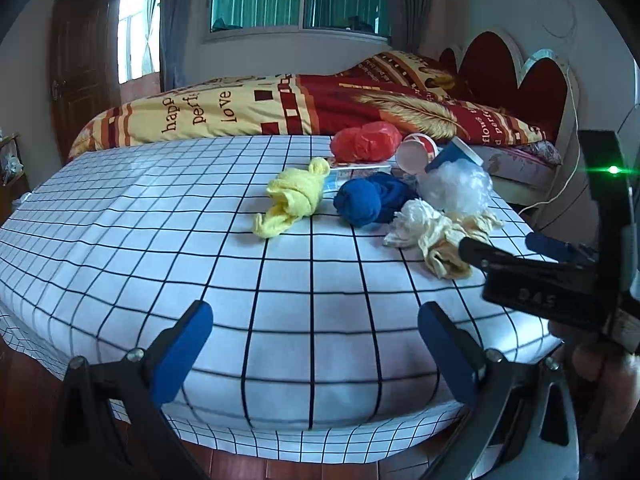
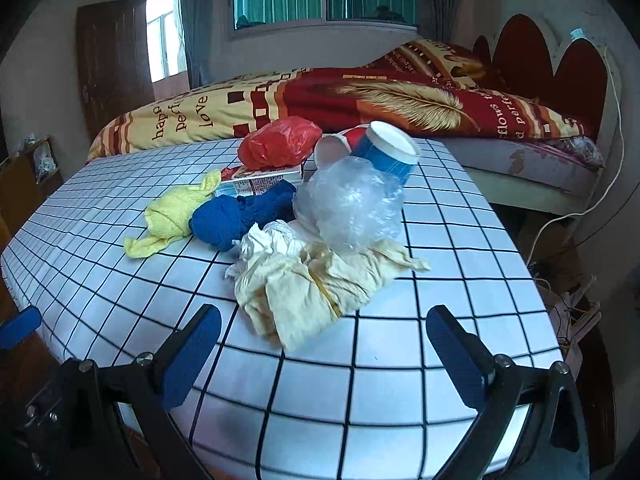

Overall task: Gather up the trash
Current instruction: 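Grasp the crumpled beige cloth with the right tool, then grasp the clear plastic bag with the left tool, then carry the bag and beige cloth over the black bin and open both tools, then move both open tools back over the table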

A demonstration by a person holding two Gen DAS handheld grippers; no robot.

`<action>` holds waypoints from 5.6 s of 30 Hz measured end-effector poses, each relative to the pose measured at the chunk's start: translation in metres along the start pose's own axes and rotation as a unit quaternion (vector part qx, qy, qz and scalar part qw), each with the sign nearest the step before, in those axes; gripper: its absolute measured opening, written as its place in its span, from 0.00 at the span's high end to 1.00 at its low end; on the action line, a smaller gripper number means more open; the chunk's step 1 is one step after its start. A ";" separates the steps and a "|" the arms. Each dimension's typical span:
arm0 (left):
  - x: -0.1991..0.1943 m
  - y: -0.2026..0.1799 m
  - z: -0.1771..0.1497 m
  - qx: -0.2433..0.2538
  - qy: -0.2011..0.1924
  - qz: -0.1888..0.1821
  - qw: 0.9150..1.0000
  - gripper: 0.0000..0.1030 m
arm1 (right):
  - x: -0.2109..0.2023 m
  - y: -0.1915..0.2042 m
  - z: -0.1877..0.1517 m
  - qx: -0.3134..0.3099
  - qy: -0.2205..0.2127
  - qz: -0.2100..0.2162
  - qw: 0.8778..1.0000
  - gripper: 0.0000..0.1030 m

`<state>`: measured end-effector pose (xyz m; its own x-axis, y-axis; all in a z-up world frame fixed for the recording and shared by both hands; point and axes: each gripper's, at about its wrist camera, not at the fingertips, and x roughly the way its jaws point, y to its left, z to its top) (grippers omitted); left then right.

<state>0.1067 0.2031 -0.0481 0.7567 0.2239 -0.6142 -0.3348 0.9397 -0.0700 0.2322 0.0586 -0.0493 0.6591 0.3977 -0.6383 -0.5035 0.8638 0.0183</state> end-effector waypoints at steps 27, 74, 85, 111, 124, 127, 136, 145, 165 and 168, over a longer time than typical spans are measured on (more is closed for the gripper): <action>0.058 -0.094 0.036 0.060 0.018 -0.102 0.993 0.13 | 0.011 -0.103 -0.001 0.055 0.010 -0.033 0.998 0.56; -0.006 -0.122 0.022 0.100 -0.012 -0.147 0.984 0.53 | -0.112 -0.140 -0.043 0.030 -0.051 -0.043 0.997 0.56; -0.028 -0.159 0.004 0.123 -0.018 -0.185 0.975 0.53 | -0.153 -0.172 -0.078 0.048 -0.044 -0.083 0.994 0.56; -0.039 -0.283 -0.051 0.208 0.028 -0.273 0.939 0.53 | -0.192 -0.263 -0.160 0.098 0.000 -0.134 0.986 0.56; -0.015 -0.322 -0.094 0.236 0.085 -0.284 0.926 0.54 | -0.186 -0.293 -0.214 0.112 0.053 -0.131 0.984 0.56; -0.007 -0.327 -0.103 0.240 0.101 -0.283 0.923 0.54 | -0.179 -0.299 -0.225 0.115 0.066 -0.126 0.983 0.56; 0.027 -0.345 -0.124 0.253 0.142 -0.276 0.916 0.53 | -0.139 -0.311 -0.251 0.102 0.117 -0.100 0.983 0.56; 0.057 -0.361 -0.137 0.249 0.180 -0.275 0.911 0.52 | -0.087 -0.310 -0.264 0.074 0.153 -0.070 0.983 0.56; 0.064 -0.332 -0.147 0.242 0.188 -0.207 0.929 0.05 | -0.080 -0.316 -0.279 0.048 0.167 -0.155 0.972 0.00; 0.053 -0.325 -0.141 0.240 0.176 -0.207 0.932 0.05 | -0.090 -0.312 -0.273 0.054 0.156 -0.160 0.973 0.00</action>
<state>0.1769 -0.1269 -0.1684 0.5055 -0.2024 -0.8387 0.2977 0.9533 -0.0507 0.1774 -0.3315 -0.2080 0.5621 0.0036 -0.8271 -0.2279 0.9620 -0.1507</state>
